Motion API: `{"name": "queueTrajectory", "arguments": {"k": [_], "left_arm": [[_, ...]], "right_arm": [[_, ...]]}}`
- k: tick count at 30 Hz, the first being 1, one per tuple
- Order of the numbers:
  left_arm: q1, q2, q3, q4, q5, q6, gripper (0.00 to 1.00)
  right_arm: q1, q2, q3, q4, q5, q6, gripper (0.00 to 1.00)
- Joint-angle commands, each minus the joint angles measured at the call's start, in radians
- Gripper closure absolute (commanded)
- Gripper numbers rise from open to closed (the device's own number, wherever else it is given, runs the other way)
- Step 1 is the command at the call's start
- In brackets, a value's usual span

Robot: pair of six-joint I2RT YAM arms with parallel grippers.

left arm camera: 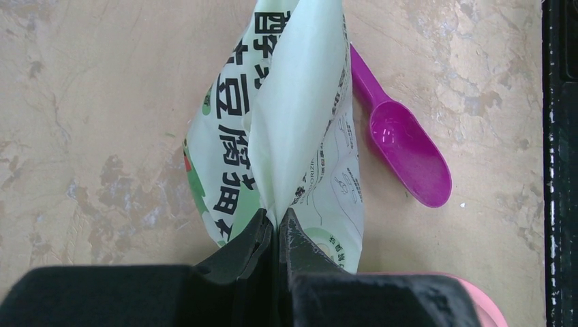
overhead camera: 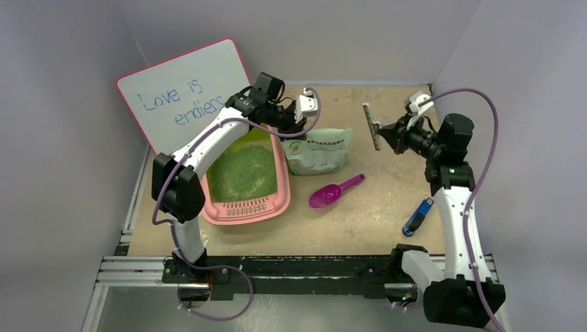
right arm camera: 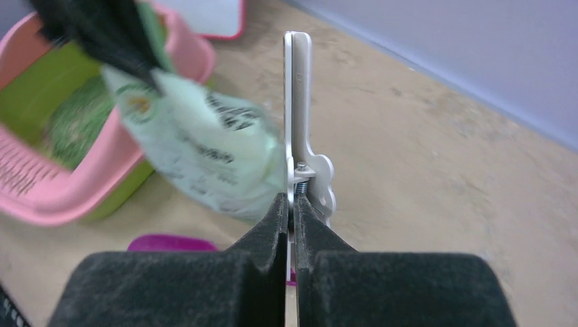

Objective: Fill the litter box with clean litter
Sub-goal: Pick up the clamp at the center of the board, then place the clamp at the center of the board.

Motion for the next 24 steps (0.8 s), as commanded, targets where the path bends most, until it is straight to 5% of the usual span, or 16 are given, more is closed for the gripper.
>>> {"name": "queueTrajectory", "arguments": {"k": [1, 5, 10, 14, 17, 20, 24], "left_arm": [[0.019, -0.040, 0.003, 0.099, 0.066, -0.058, 1.00], [0.019, -0.038, 0.001, 0.111, 0.047, -0.071, 1.00], [0.019, -0.041, -0.011, 0.135, 0.036, -0.089, 1.00], [0.019, -0.043, -0.012, 0.149, 0.043, -0.105, 1.00], [0.019, -0.045, -0.020, 0.149, 0.056, -0.109, 1.00], [0.019, -0.042, -0.024, 0.148, 0.069, -0.115, 1.00], [0.019, -0.043, -0.033, 0.147, 0.072, -0.120, 1.00]], "right_arm": [[0.063, -0.041, -0.046, -0.134, -0.219, -0.280, 1.00], [0.141, -0.043, -0.060, -0.288, -0.283, -0.359, 1.00], [0.353, -0.046, -0.074, -0.398, -0.202, -0.261, 1.00], [0.521, -0.020, -0.101, -0.354, 0.004, -0.124, 1.00], [0.571, -0.038, -0.179, -0.151, 0.213, 0.049, 1.00], [0.636, -0.055, -0.289, 0.009, 0.157, 0.076, 1.00], [0.732, 0.087, -0.295, -0.041, 0.281, 0.180, 1.00]]}}
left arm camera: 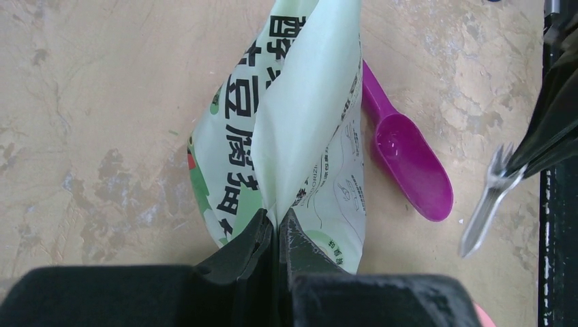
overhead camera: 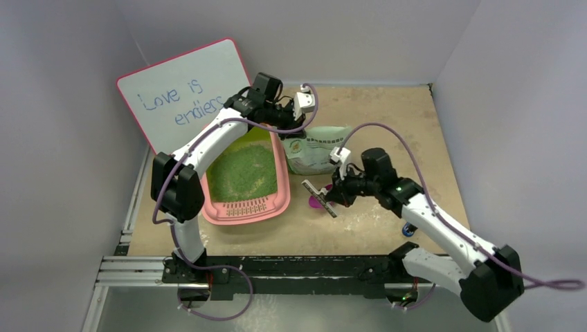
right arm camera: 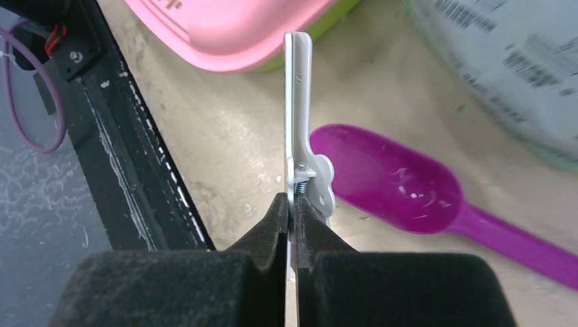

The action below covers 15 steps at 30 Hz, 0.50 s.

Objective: Fill the litter box with clean litter
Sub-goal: Place the clamp at the center of the board.

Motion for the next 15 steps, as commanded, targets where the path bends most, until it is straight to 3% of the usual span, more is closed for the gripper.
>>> {"name": "queueTrajectory", "arguments": {"k": [1, 5, 12, 15], "left_arm": [[0.006, -0.045, -0.002, 0.073, 0.065, -0.029, 1.00], [0.006, -0.050, -0.004, 0.075, 0.056, -0.029, 1.00], [0.006, -0.058, -0.013, 0.074, 0.042, -0.028, 1.00], [0.006, -0.061, -0.016, 0.074, 0.032, -0.027, 1.00]], "right_arm": [[0.118, 0.130, 0.013, 0.063, 0.167, 0.140, 1.00], [0.192, 0.246, 0.028, 0.105, 0.198, 0.218, 1.00], [0.338, 0.409, 0.094, 0.174, 0.424, 0.370, 0.99], [0.388, 0.452, 0.120, 0.159, 0.509, 0.426, 0.93]]}}
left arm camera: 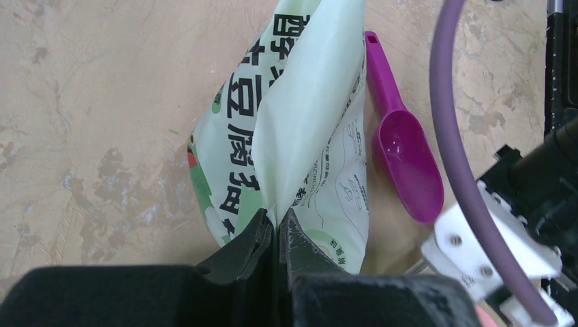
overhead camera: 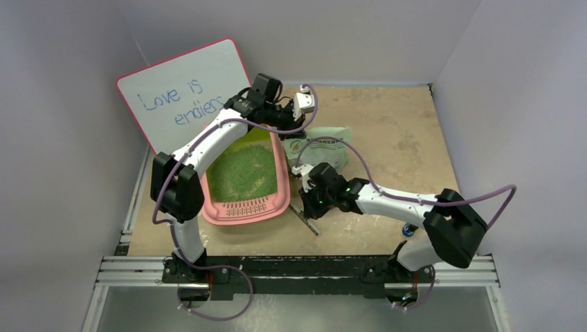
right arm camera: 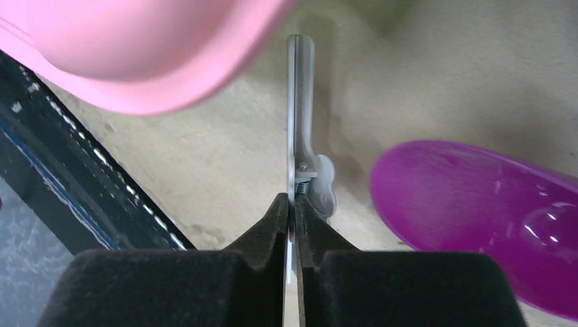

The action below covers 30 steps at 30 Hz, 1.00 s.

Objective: Fill the litter box with clean litter
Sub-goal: Place the clamp at the center of the board, then adjust the clamp at the center of the board.

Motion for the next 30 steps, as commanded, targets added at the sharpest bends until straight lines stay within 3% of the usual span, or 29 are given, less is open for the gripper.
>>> {"name": "queueTrajectory", "arguments": {"k": [1, 5, 7, 8, 14, 15, 16, 17, 22, 25, 30], "left_arm": [[0.006, -0.059, -0.001, 0.059, 0.032, -0.022, 1.00], [0.006, -0.057, -0.002, 0.060, 0.037, -0.025, 1.00], [0.006, -0.058, -0.002, 0.060, 0.037, -0.025, 1.00], [0.006, -0.058, -0.003, 0.060, 0.035, -0.025, 1.00], [0.006, -0.065, -0.014, 0.062, 0.035, -0.026, 1.00], [0.006, -0.067, -0.017, 0.062, 0.034, -0.026, 1.00], [0.006, -0.067, -0.019, 0.064, 0.034, -0.025, 1.00], [0.006, -0.068, -0.020, 0.065, 0.033, -0.026, 1.00], [0.006, -0.068, -0.021, 0.067, 0.034, -0.031, 1.00], [0.006, -0.069, -0.023, 0.068, 0.035, -0.031, 1.00], [0.006, -0.069, -0.024, 0.069, 0.037, -0.034, 1.00]], "right_arm": [[0.062, 0.031, 0.075, 0.044, 0.168, 0.140, 0.89], [0.062, -0.005, 0.024, 0.123, 0.026, 0.230, 0.75], [0.063, -0.016, 0.003, 0.153, 0.010, 0.282, 0.53], [0.062, -0.015, -0.004, 0.154, 0.003, 0.304, 0.49], [0.061, -0.141, -0.091, 0.124, 0.128, 0.472, 0.47], [0.062, -0.178, -0.119, 0.134, 0.138, 0.512, 0.40], [0.061, -0.212, -0.151, 0.132, 0.129, 0.567, 0.23], [0.060, -0.241, -0.192, 0.148, 0.121, 0.637, 0.20], [0.059, -0.237, -0.274, 0.257, 0.120, 0.716, 0.16], [0.059, -0.153, -0.222, 0.207, 0.179, 0.739, 0.19], [0.036, -0.077, -0.272, 0.347, 0.216, 0.826, 0.28]]}}
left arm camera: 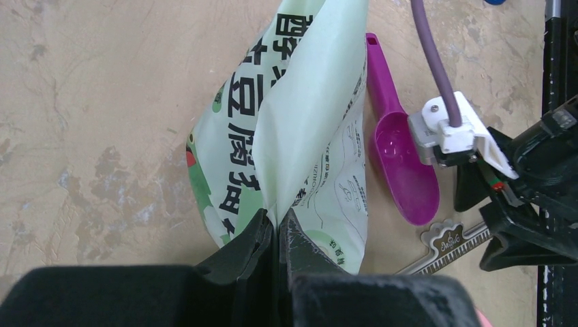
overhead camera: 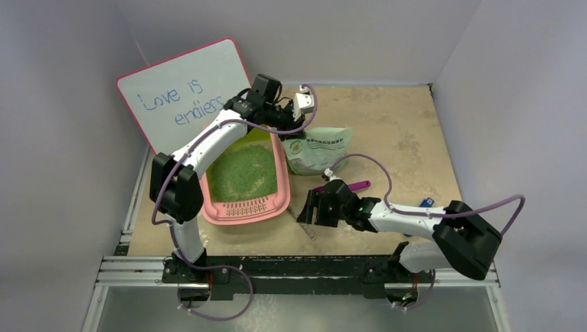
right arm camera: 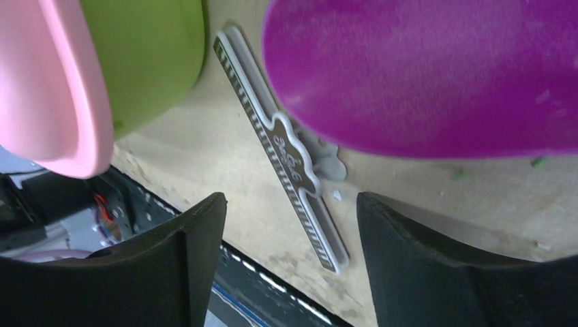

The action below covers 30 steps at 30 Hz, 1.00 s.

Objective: Fill the litter box with clean litter
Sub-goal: Adjust the clamp at the center of the board.

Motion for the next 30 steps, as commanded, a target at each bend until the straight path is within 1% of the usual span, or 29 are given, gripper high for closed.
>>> {"name": "queueTrajectory", "arguments": {"k": [1, 3, 5, 7, 9, 12, 13, 16, 17, 19, 21, 23, 28, 29, 30], "left_arm": [[0.006, -0.061, -0.007, 0.049, 0.035, -0.017, 1.00], [0.006, -0.068, -0.014, 0.050, 0.026, -0.013, 1.00], [0.006, -0.067, -0.012, 0.054, 0.027, -0.015, 1.00], [0.006, -0.064, -0.009, 0.053, 0.031, -0.017, 1.00], [0.006, -0.065, -0.009, 0.053, 0.030, -0.018, 1.00], [0.006, -0.068, -0.016, 0.047, 0.018, -0.014, 1.00], [0.006, -0.068, -0.017, 0.047, 0.016, -0.011, 1.00], [0.006, -0.065, -0.016, 0.048, 0.017, -0.012, 1.00], [0.006, -0.064, -0.015, 0.049, 0.021, -0.014, 1.00], [0.006, -0.062, -0.012, 0.047, 0.023, -0.016, 1.00], [0.006, -0.062, -0.012, 0.047, 0.021, -0.016, 1.00], [0.006, -0.060, -0.012, 0.047, 0.021, -0.016, 1.00], [0.006, -0.061, -0.015, 0.041, 0.015, -0.011, 1.00], [0.006, -0.059, -0.013, 0.042, 0.016, -0.011, 1.00], [0.006, -0.059, -0.013, 0.041, 0.016, -0.011, 1.00]], "right_arm": [[-0.023, 0.062, -0.009, 0.113, 0.061, 0.082, 0.32], [-0.025, 0.084, -0.015, 0.170, 0.040, 0.060, 0.34], [-0.027, 0.114, -0.003, 0.203, 0.007, 0.027, 0.40], [-0.029, 0.157, 0.025, 0.186, 0.008, 0.007, 0.42], [-0.029, 0.181, 0.055, 0.154, 0.028, -0.019, 0.53], [-0.028, 0.176, 0.089, 0.133, 0.068, -0.073, 0.61], [-0.028, 0.164, 0.096, 0.133, 0.099, -0.089, 0.61], [-0.028, 0.135, 0.108, 0.126, 0.103, -0.147, 0.60], [-0.028, 0.132, 0.117, 0.109, 0.099, -0.151, 0.58], [-0.028, 0.126, 0.128, 0.093, 0.130, -0.168, 0.49], [-0.027, 0.131, 0.111, 0.145, 0.103, -0.176, 0.51], [-0.029, 0.170, 0.101, 0.191, 0.051, -0.138, 0.55], [-0.026, 0.252, 0.171, 0.190, 0.031, -0.196, 0.56], [-0.027, 0.252, 0.170, 0.195, 0.026, -0.194, 0.60], [-0.027, 0.248, 0.164, 0.195, 0.025, -0.191, 0.66]]}}
